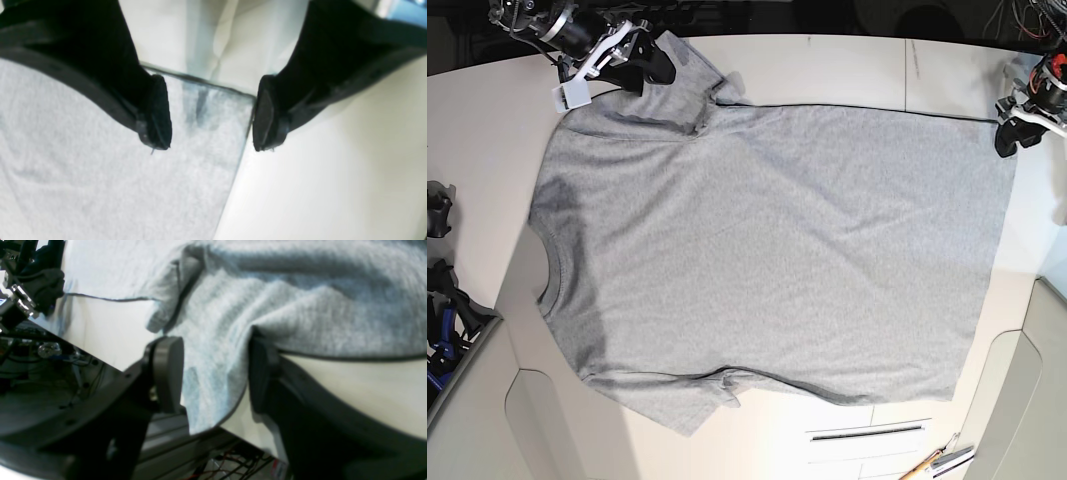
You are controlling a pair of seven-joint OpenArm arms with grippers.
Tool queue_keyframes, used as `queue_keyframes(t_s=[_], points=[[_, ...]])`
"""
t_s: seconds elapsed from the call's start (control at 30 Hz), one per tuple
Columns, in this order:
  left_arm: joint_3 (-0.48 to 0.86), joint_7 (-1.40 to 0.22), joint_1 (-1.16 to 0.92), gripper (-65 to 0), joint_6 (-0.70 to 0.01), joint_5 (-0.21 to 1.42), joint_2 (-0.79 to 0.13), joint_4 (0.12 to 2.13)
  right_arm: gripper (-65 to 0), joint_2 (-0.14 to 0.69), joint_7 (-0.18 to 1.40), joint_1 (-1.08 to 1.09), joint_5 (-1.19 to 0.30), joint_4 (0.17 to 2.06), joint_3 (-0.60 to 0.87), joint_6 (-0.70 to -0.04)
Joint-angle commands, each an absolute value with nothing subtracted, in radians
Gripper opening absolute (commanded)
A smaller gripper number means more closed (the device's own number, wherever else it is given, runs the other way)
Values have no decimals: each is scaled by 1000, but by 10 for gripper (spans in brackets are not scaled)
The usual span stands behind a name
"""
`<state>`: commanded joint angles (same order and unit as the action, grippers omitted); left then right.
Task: Fold the T-shirt properly
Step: 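Move both grippers down to the two shoulder corners of the grey T-shirt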
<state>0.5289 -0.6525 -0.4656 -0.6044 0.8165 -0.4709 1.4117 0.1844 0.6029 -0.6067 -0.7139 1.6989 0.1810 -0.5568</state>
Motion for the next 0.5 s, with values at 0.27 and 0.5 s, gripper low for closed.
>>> queue_keyframes(t_s=[0.27,0.5], points=[[509,-659,-466,-529,-698,785,-471,1412,-420,178,594,-601,-714,1699,181,-557],[509,-651,-466,-650,-698,785,-472,1426,-650,118,596,-569,-672,1701,186,-557]])
